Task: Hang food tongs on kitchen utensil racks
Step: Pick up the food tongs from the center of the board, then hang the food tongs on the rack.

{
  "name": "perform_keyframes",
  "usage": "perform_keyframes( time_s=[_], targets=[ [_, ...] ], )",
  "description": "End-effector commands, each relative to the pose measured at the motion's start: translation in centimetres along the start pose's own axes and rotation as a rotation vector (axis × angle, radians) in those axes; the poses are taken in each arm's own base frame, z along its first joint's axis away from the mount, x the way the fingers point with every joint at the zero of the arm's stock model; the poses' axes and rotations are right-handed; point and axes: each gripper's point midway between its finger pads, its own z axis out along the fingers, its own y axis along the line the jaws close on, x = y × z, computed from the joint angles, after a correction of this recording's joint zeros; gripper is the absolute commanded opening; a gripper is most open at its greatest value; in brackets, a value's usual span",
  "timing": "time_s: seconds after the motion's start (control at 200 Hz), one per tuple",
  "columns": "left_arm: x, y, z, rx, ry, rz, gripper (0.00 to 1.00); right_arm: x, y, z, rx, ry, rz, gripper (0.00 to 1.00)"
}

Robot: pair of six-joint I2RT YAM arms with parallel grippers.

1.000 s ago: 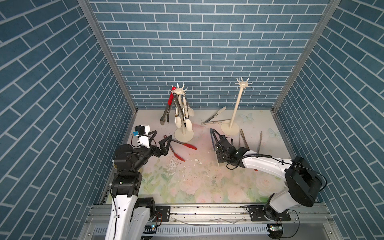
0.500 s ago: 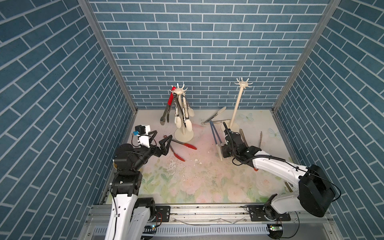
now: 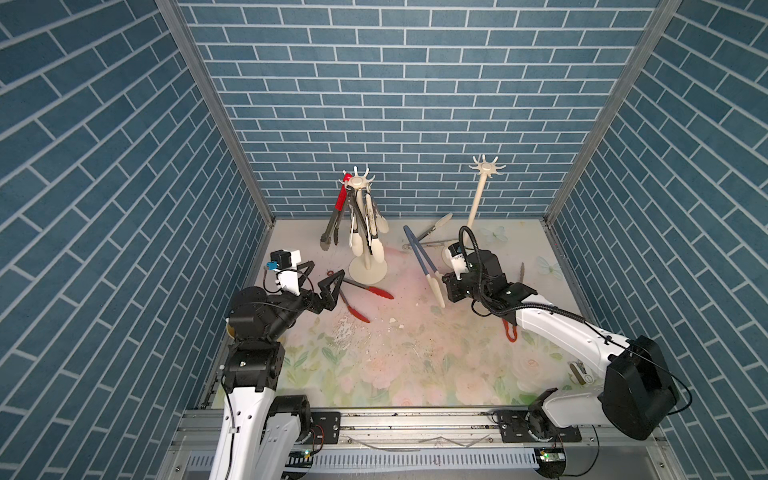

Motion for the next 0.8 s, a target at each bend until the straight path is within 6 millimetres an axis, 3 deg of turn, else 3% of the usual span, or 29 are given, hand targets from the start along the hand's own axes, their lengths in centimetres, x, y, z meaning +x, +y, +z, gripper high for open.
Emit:
perform_keyframes(
  time_s=[0.0,0.24,0.795],
  targets=[
    [0.3,0.0,0.1,0.007,0.005,0.006,0.99,-5.2,1.3,-1.2,-0.082,-0.147,-0.086,0.00],
    [0.4,0.0,0.2,0.008,0.006,0.005,0.99,-8.5,1.1,-2.3,-0.133,-0.233,-0.094,0.00],
    [0.3,-0.1,0.1,0.013,0.003,0.006,0.99,-15.3,3.5,-5.0,-0.350,-0.460,-0.225,0.00]
  ],
)
